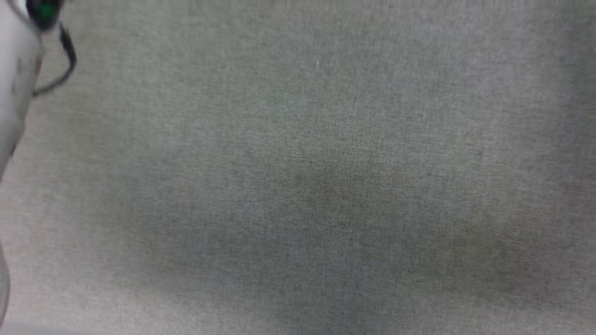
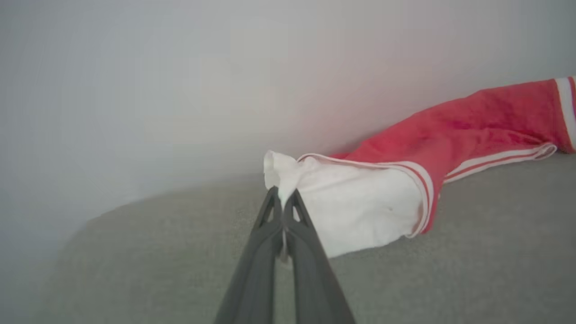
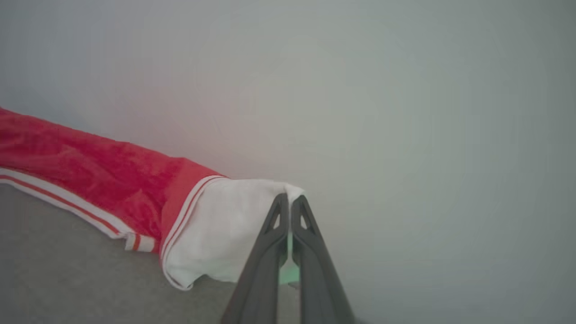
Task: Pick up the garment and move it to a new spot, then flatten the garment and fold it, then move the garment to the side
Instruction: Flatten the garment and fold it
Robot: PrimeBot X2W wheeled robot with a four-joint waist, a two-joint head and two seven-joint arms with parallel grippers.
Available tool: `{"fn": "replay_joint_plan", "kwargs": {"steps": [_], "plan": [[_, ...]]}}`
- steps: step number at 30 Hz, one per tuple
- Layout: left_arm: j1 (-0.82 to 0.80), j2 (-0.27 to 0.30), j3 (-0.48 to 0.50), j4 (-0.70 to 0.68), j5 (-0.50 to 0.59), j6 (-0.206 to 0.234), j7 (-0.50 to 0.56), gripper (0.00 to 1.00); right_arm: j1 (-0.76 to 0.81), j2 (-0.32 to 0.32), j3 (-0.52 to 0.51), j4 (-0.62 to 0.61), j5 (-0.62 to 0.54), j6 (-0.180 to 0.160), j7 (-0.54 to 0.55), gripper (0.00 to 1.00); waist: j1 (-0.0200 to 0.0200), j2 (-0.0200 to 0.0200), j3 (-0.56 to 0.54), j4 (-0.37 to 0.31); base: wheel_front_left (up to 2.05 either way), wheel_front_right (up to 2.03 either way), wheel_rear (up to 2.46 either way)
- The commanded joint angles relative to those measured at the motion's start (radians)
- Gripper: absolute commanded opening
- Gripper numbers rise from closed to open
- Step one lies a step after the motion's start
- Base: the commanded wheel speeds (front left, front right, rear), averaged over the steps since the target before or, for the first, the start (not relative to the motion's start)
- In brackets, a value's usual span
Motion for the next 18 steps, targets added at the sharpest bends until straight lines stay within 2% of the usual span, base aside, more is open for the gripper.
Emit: {"fn": "replay_joint_plan", "kwargs": {"steps": [1,5,9,12,13,18], "plan": [[0.041,0.021,-0.016,-0.015,-0.008,-0.001,0.015,0.0,0.042,-0.009,0.033,0.02,0.034,-0.002,0.017,0.0,0.0,0.0,-0.143,-0.031,0.0,0.0,0.0],[0.138,0.078,-0.046,-0.067,-0.047,0.0,0.044,0.0,0.147,-0.025,0.13,0.044,0.174,-0.002,0.074,0.0,0.0,0.0,-0.246,-0.043,0.0,0.0,0.0],[0.238,0.129,-0.066,-0.126,-0.078,0.0,0.058,0.0,0.272,-0.066,0.237,-0.005,0.347,-0.002,0.159,0.0,0.0,0.0,-0.34,-0.051,0.0,0.0,0.0],[0.319,0.17,-0.079,-0.174,-0.093,0.0,0.072,0.0,0.392,-0.115,0.33,-0.095,0.48,-0.002,0.254,0.0,0.0,0.0,-0.402,-0.056,0.0,0.0,0.0],[0.319,0.17,-0.079,-0.174,-0.093,0.0,0.072,0.0,0.392,-0.115,0.33,-0.095,0.48,-0.002,0.254,0.0,0.0,0.0,-0.402,-0.056,0.0,0.0,0.0],[0.465,0.248,-0.098,-0.317,-0.117,0.039,0.084,0.0,0.59,-0.251,0.438,-0.328,0.683,-0.002,0.412,0.0,0.0,0.0,-0.484,-0.068,0.0,0.0,0.0]]}}
